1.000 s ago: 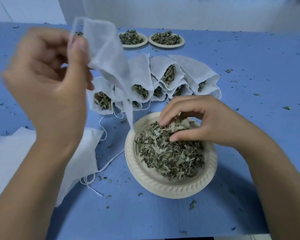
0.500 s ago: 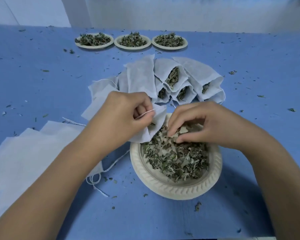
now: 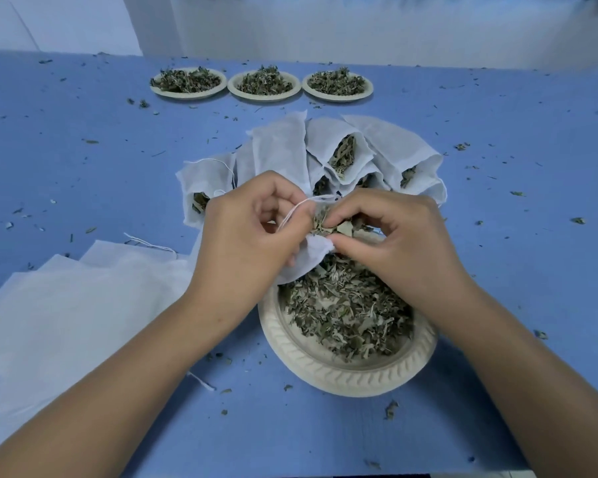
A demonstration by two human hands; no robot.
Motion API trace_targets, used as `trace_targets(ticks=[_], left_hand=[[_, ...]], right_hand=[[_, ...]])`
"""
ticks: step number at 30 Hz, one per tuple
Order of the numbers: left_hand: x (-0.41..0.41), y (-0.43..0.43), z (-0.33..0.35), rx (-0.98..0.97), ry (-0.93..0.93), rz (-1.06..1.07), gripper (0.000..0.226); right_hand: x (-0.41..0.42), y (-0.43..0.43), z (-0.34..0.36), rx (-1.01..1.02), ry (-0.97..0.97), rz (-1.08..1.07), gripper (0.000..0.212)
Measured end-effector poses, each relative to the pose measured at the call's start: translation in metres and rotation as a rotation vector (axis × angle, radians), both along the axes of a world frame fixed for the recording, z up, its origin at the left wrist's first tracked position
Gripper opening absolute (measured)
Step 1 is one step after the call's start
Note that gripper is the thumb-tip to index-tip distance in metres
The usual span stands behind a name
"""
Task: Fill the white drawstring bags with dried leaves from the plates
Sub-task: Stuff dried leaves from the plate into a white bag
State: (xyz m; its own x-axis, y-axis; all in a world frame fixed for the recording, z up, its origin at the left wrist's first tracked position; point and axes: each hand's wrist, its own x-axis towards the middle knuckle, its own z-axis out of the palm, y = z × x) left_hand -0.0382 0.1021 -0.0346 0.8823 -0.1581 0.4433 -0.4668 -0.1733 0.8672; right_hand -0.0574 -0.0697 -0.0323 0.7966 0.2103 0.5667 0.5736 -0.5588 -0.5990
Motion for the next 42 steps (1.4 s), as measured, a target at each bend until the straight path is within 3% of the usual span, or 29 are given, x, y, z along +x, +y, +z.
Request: trace_targets(ticks=[3,6,10,16,19,22,27,30,33,35,38,42], left_hand=[[-0.002,-0.002,-0.001,0.008,-0.029,0.021,0.011],[-0.003,-0.002,-0.001,-0.006,-0.04,0.038,0.01],[-0.006,-0.003,0.002,-0.009,-0.062,-0.03,0.011],[-0.008,-0.004,0.002,-0.069,-0.033,-0.089,0.014],[-0.005,-0.002,0.004,-0.092,-0.037,-0.023,0.014],[-0.003,-0.001,0.005,-0.108,-0.038,-0.005,0.015],[-0.008,-0.001,0.007,-0.063,-0.077,-0.126,0.011],[-0.005,0.001,0.009,-0.065,-0.081,-0.084,0.013],[-0.002,0.002,0.01,-0.082,-0.091,-0.031,0.015],[-0.003,0.002,0.01,-0.083,-0.097,-0.065,0.014],[-0.007,0.002,0.009,-0.026,-0.119,-0.117,0.012],[-0.004,0.002,0.011,-0.051,-0.104,-0.05,0.015]], right_hand=[[0.001,-0.001,0.0,-0.032,-0.009,0.019,0.016],[0.0,-0.008,0.007,0.118,0.118,0.144,0.028],[-0.002,-0.002,0.006,0.207,0.011,0.156,0.014],[-0.002,0.004,-0.002,0.015,-0.088,0.089,0.008],[-0.002,0.0,0.002,0.142,0.101,0.202,0.024],[-0.004,-0.001,0.006,0.276,0.072,0.188,0.019],[-0.005,0.011,-0.002,-0.094,-0.247,0.019,0.009],[-0.006,0.005,0.002,-0.077,-0.243,0.025,0.011],[-0.01,-0.004,0.009,-0.017,-0.253,-0.022,0.03],[-0.012,0.002,0.011,-0.141,-0.199,0.01,0.034],[-0.011,0.011,0.004,-0.395,-0.109,0.128,0.017],[-0.01,-0.002,0.011,-0.237,-0.199,0.012,0.025]])
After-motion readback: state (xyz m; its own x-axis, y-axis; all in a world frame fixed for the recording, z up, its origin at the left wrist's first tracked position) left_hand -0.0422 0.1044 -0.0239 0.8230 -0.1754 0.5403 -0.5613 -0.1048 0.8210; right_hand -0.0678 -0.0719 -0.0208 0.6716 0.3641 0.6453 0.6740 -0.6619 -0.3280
